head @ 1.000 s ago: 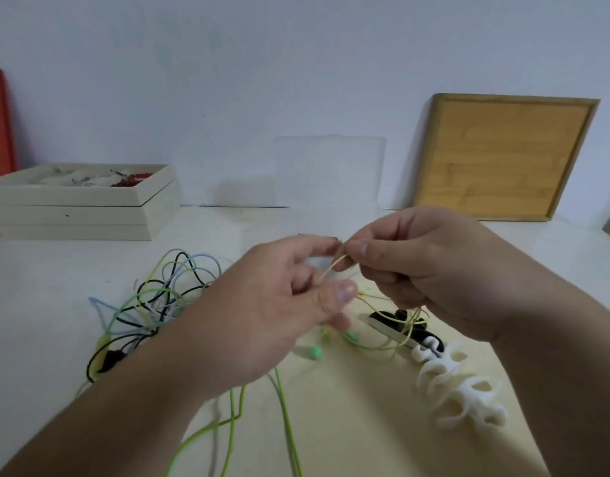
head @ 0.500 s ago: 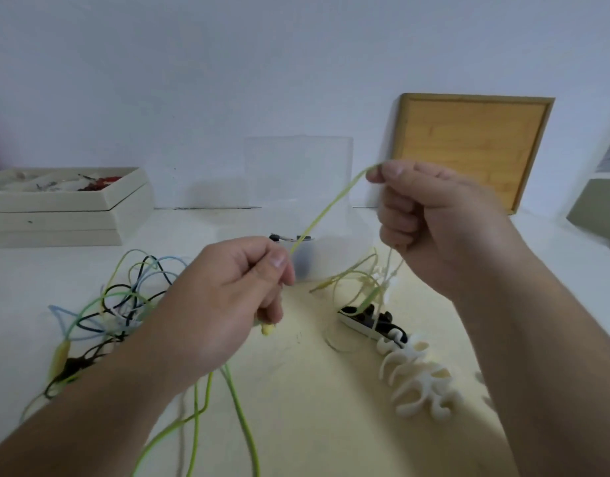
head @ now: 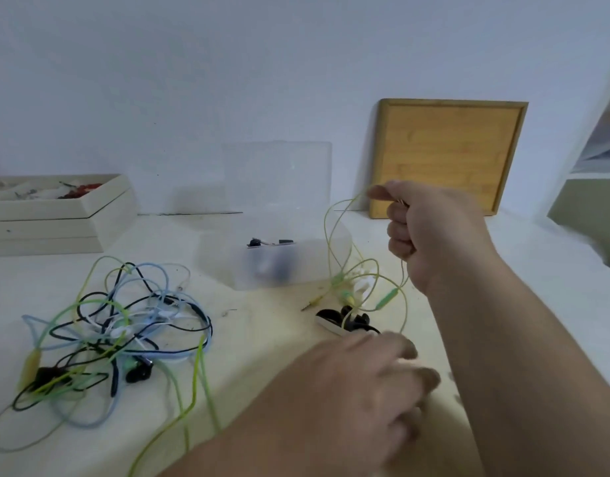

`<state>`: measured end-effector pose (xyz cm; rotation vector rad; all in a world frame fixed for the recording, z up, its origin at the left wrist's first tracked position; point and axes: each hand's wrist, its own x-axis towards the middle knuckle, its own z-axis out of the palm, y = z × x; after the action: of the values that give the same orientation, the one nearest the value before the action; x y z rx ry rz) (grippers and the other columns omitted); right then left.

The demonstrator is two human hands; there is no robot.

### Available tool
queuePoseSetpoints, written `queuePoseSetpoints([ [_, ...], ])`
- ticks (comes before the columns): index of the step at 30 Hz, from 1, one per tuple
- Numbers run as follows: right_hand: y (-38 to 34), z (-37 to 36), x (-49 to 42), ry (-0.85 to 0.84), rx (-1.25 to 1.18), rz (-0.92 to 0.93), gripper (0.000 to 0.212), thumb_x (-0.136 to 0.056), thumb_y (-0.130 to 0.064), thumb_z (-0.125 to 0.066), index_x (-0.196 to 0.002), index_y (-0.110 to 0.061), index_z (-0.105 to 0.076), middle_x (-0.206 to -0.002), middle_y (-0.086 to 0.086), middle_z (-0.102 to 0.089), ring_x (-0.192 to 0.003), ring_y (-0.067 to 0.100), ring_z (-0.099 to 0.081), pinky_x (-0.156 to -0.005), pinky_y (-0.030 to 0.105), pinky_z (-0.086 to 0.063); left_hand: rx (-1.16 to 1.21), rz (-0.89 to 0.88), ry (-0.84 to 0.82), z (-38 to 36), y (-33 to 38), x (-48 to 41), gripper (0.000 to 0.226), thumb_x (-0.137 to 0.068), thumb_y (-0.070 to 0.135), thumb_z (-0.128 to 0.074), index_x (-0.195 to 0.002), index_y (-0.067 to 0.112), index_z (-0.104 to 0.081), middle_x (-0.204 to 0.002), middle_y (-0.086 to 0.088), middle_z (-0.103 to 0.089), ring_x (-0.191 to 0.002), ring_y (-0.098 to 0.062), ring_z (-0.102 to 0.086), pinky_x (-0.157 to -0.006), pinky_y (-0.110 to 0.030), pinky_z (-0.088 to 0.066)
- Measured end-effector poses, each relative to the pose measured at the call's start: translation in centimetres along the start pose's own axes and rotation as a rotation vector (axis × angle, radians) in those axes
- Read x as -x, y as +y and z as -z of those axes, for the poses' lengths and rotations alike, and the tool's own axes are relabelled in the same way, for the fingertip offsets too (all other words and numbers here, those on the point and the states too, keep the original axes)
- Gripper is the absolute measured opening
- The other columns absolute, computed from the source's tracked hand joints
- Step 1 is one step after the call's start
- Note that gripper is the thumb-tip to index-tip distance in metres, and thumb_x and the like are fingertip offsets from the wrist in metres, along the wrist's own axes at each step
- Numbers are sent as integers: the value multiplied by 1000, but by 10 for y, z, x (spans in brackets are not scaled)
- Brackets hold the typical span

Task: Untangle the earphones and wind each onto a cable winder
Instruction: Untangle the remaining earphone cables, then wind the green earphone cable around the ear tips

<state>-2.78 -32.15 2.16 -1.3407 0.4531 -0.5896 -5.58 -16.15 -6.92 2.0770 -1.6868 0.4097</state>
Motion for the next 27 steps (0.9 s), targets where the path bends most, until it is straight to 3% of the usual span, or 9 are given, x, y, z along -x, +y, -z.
queuePoseSetpoints([
  [3, -1, 2, 0, -2, -3, -11, 23, -96, -17, -57, -89, -5, -75, -41, -11, -34, -35, 7, -27, -34, 18, -23, 55, 16, -133, -9, -1, 3, 39, -78, 43, -52, -114, 36, -65, -118, 13, -61, -91, -12, -56, -74, -23, -53],
  [7, -2, 0, 4, -46, 28, 36, 23, -96, -15, -57, -86, -5, -75, -43, -11, -34, -39, 9, -27, -36, 20, -23, -33, 19, -105, 4, -5, 4, 19, -69, 40, -50, -83, 33, -60, -94, 15, -58, -73, -11, -54, -59, -22, -51],
  [11, 3, -5, 5, -131, 75, 77, 24, -97, -14, -56, -83, -6, -74, -46, -9, -30, -44, 11, -23, -38, 20, -21, 27, 92, -128, 13, -14, 13, 27, -67, 42, -58, -87, 31, -42, -93, 11, -54, -75, -13, -57, -53, -27, -53],
  [14, 8, -10, 6, -233, 83, 101, 27, -98, -14, -57, -80, -9, -76, -54, -3, -25, -48, 12, -19, -39, 21, -19, 77, 164, -141, 27, -12, 11, 20, -80, 43, -36, -94, 30, -41, -92, 6, -57, -82, -20, -56, -63, -39, -55],
  [16, 12, -14, 7, -298, 81, 120, 27, -98, -14, -57, -80, -10, -76, -60, 1, -22, -51, 13, -16, -40, 21, -16, 134, 289, -124, 37, -10, 11, 33, -82, 48, -24, -104, 32, -44, -99, 5, -59, -90, -21, -56, -74, -41, -51],
  [20, 14, -17, 10, -349, 58, 156, 26, -98, -14, -56, -81, -13, -76, -70, 9, -13, -58, 20, -8, -41, 22, -12, 365, 503, -19, 47, -13, 14, 14, -98, 28, -53, -110, 36, -55, -98, 14, -55, -91, -9, -57, -83, -35, -54],
  [23, 14, -20, 12, -383, -7, 220, 24, -97, -15, -57, -84, -15, -77, -61, 2, -17, -55, 19, -9, -40, 20, -13, 606, 621, 134, 56, -22, 16, 10, -96, 18, -61, -99, 26, -66, -86, 10, -67, -78, -7, -64, -76, -32, -57],
  [27, 9, -24, 21, -489, -101, 301, 17, -84, -22, -60, -85, -15, -76, -57, -2, -24, -50, 14, -16, -44, 22, -15, 966, 758, 480, 72, -32, 11, 14, -93, 6, -64, -82, 11, -72, -72, 2, -70, -64, -7, -66, -59, -21, -54],
])
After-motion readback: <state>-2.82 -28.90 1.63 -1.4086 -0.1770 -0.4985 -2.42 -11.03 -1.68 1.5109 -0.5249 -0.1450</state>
